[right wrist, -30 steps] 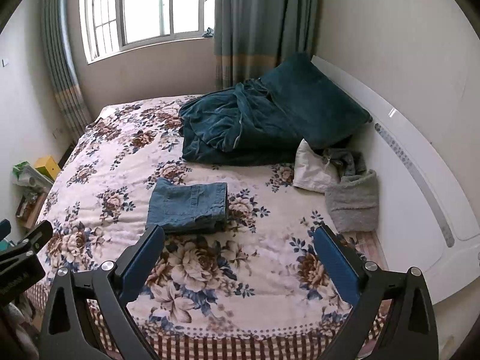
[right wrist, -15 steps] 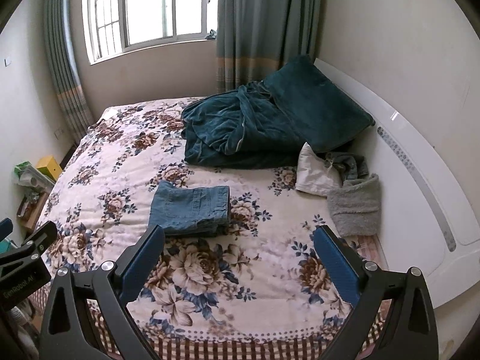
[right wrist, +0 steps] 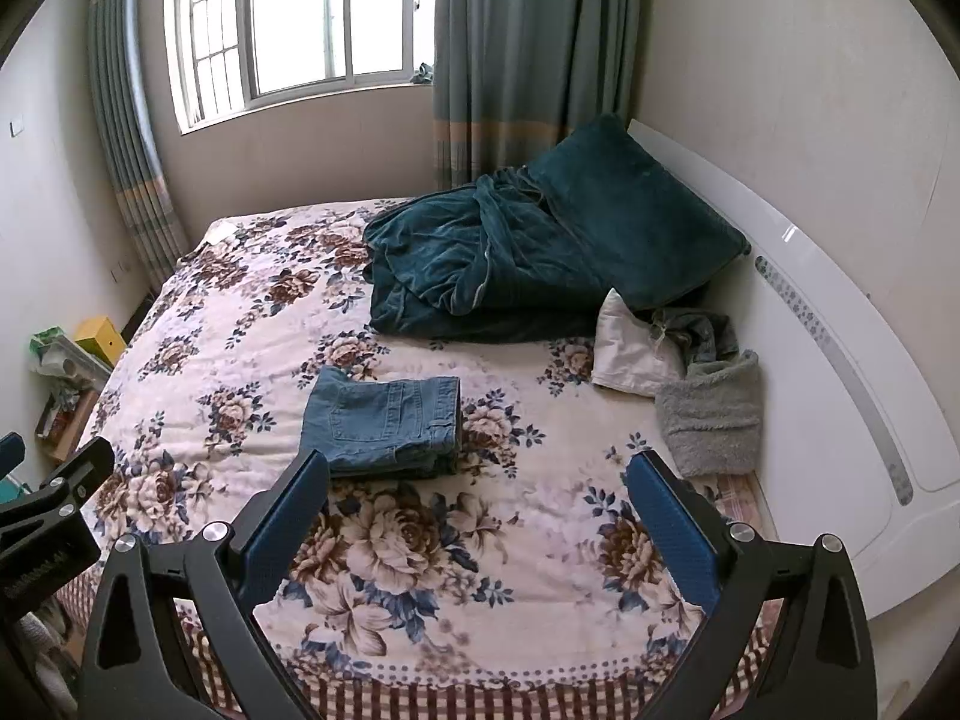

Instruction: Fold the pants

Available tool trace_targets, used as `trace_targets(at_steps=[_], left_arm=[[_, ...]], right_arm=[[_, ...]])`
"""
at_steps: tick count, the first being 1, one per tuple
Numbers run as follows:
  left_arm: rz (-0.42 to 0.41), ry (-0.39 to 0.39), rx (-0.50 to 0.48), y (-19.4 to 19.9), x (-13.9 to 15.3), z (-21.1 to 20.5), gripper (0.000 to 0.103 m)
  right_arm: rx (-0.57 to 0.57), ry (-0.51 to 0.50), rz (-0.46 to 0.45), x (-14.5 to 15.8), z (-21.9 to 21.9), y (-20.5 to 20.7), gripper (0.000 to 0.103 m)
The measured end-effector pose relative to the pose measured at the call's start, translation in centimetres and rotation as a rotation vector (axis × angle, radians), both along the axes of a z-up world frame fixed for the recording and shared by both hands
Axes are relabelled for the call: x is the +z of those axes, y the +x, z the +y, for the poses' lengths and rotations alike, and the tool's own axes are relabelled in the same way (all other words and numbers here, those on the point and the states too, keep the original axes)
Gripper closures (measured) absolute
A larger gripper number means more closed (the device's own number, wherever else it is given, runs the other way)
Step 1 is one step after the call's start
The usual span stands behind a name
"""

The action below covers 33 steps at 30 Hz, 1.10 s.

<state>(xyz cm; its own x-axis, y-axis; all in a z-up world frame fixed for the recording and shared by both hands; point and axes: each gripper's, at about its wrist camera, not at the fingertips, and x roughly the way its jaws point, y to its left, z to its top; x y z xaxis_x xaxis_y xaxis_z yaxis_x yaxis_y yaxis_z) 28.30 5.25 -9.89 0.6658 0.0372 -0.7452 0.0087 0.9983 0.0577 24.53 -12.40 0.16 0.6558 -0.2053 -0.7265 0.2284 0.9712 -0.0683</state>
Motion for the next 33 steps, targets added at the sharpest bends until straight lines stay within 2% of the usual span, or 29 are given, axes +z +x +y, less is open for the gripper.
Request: trace_targets(at_steps=[8, 33], left_arm=[[-0.008, 0.021, -0.013, 0.1, 0.4, -0.4, 0.000], [-0.006, 0.007, -0.033, -0.3, 0.4, -1.2, 0.000]], right_arm=[[-0.003, 0.004, -0.009, 0.2, 0.0, -0.5, 0.002], [-0.011, -0.002, -0.010, 0.7, 0.0, -0.7, 0.002]])
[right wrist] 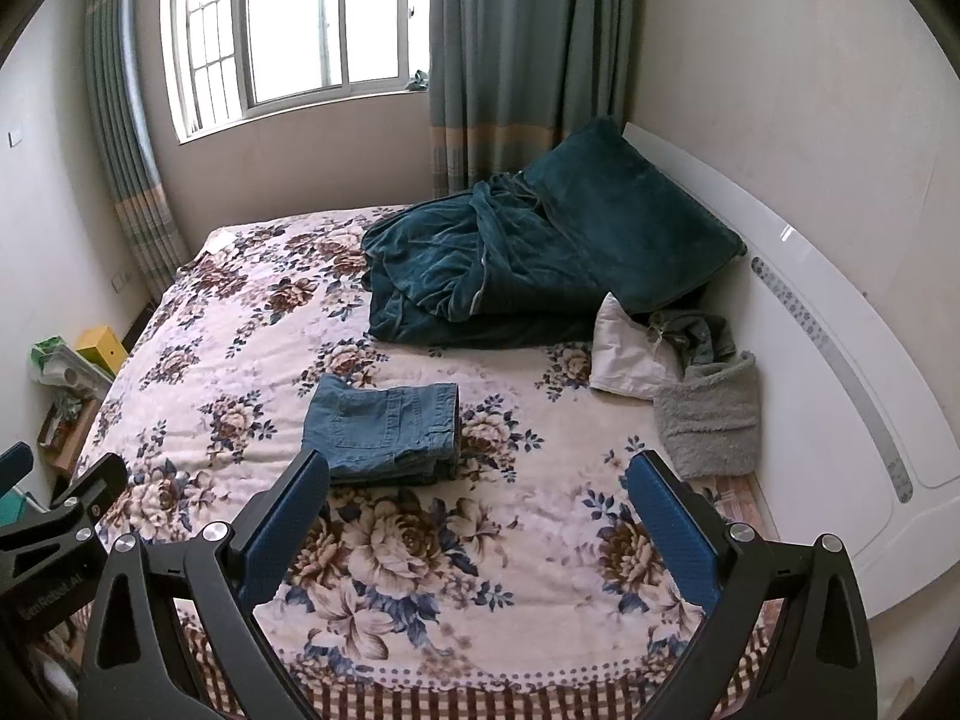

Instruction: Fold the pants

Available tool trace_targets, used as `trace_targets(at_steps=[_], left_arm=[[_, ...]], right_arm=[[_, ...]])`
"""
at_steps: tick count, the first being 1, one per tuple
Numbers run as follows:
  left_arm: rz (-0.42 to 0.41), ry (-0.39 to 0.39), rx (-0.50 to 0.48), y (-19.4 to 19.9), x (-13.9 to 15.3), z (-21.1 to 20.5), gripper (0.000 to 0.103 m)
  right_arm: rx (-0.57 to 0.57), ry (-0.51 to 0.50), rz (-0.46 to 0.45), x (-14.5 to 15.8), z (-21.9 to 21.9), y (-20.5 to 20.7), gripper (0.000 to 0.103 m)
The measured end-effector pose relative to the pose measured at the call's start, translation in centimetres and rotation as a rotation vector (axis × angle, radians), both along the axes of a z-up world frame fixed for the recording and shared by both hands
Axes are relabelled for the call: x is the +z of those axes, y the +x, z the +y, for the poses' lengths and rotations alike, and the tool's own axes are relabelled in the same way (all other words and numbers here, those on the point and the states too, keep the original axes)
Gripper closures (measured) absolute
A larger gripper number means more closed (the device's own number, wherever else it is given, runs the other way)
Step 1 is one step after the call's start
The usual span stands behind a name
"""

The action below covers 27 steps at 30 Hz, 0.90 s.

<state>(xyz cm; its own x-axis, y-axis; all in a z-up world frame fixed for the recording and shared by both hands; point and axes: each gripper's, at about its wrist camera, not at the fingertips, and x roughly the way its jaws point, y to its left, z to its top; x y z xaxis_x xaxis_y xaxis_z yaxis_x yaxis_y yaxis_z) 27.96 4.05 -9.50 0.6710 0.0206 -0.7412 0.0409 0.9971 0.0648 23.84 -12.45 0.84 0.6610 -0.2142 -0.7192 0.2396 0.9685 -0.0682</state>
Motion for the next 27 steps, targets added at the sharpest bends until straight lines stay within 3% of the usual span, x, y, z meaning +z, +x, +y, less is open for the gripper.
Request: trace_targets(at_steps=[22, 27], left_arm=[[-0.005, -0.005, -0.010, -0.24, -0.05, -0.44, 0.000], [-0.040, 0.002, -0.009, -0.43, 0.61, -0.65, 0.000]], right_arm=[[-0.008, 0.002, 0.003, 0.59, 0.11, -0.14, 0.002], [-0.013, 0.003, 0.004, 0.99, -0.04, -0.05, 0.002]])
